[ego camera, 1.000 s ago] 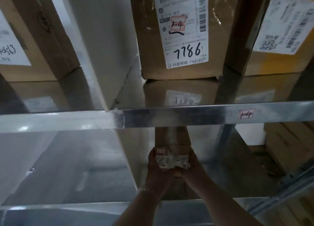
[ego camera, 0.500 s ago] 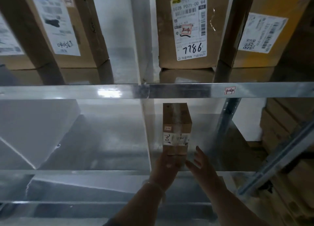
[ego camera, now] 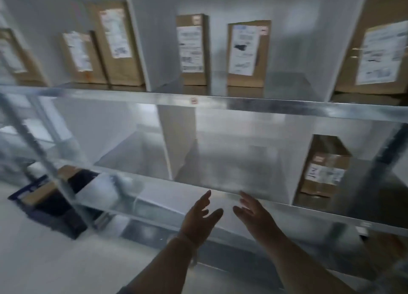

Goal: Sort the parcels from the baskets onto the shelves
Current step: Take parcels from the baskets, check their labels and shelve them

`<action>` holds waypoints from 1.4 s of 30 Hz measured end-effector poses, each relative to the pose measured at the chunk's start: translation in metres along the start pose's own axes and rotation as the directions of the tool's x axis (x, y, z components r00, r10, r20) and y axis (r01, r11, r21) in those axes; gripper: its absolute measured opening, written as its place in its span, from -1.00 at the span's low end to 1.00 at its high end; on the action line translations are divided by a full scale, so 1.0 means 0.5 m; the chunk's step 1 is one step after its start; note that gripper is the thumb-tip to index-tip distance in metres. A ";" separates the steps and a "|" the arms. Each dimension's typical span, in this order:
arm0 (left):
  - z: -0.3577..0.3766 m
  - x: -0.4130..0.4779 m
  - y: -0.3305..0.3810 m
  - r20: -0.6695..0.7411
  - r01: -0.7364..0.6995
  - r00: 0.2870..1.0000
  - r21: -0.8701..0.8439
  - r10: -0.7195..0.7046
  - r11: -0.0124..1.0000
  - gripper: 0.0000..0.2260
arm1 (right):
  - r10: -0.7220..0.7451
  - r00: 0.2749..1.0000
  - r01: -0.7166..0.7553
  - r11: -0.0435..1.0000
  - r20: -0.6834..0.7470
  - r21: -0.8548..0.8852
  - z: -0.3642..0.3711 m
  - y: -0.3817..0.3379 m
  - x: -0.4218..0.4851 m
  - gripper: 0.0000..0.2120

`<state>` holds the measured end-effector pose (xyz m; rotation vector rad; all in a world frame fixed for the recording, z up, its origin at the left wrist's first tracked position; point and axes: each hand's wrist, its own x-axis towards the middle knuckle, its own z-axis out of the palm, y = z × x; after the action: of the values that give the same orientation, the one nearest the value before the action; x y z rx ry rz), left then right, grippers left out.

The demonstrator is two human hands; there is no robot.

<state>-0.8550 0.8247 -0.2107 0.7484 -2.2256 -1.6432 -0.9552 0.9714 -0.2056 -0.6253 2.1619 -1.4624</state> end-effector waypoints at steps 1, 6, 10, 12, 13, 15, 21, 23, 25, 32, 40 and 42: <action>-0.068 -0.021 -0.022 -0.042 0.007 0.999 0.001 -0.007 1.000 -0.42 | -0.021 0.998 0.022 1.000 0.054 -0.017 0.066 -0.028 -0.003 -0.44; -0.395 -0.131 -0.129 -0.233 0.047 0.971 -0.010 -0.048 0.999 -0.44 | -0.109 0.959 0.133 0.988 0.262 -0.076 0.392 -0.163 -0.014 -0.48; -0.579 -0.204 -0.205 -0.409 0.102 0.901 -0.128 -0.146 0.987 -0.51 | -0.124 0.911 0.156 0.986 0.393 -0.050 0.608 -0.235 -0.032 -0.46; -0.648 -0.227 -0.239 -0.468 0.115 0.866 -0.157 -0.177 0.981 -0.57 | -0.134 0.887 0.177 0.983 0.442 -0.058 0.697 -0.263 -0.037 -0.45; -0.679 -0.235 -0.253 -0.493 0.118 0.849 -0.175 -0.191 0.977 -0.58 | -0.141 0.876 0.191 0.980 0.460 -0.062 0.737 -0.274 -0.034 -0.46; -0.742 -0.243 -0.280 -0.546 0.130 0.805 -0.216 -0.230 0.968 -0.58 | -0.145 0.856 0.219 0.971 0.496 -0.096 0.816 -0.297 -0.020 -0.49; -0.943 -0.210 -0.340 -0.635 0.195 0.708 -0.244 -0.309 0.950 -0.49 | -0.144 0.778 0.229 0.971 0.611 -0.062 1.058 -0.368 0.053 -0.53; -1.016 -0.183 -0.353 -0.662 0.212 0.677 -0.241 -0.320 0.947 -0.48 | -0.169 0.726 0.271 0.961 0.666 -0.051 1.137 -0.395 0.090 -0.48; -1.091 -0.150 -0.357 -0.684 0.219 0.650 -0.247 -0.330 0.944 -0.49 | -0.175 0.678 0.304 0.951 0.714 -0.056 1.214 -0.435 0.135 -0.39; -1.358 -0.075 -0.383 -0.749 0.264 0.552 -0.261 -0.367 0.929 -0.45 | -0.185 0.614 0.284 0.959 0.768 0.003 1.477 -0.596 0.268 -0.46; -1.661 -0.002 -0.522 -0.758 0.268 0.526 -0.282 -0.385 0.921 -0.46 | -0.138 0.581 0.253 0.967 0.802 -0.017 1.815 -0.680 0.347 -0.47; -1.748 0.017 -0.551 -0.745 0.265 0.552 -0.267 -0.373 0.926 -0.46 | -0.129 0.602 0.239 0.971 0.788 -0.024 1.893 -0.705 0.369 -0.46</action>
<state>-0.3539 0.0578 -0.1946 1.5569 -1.3701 -1.1769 -0.4965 0.0530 -0.2130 -1.2918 1.4979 -0.8532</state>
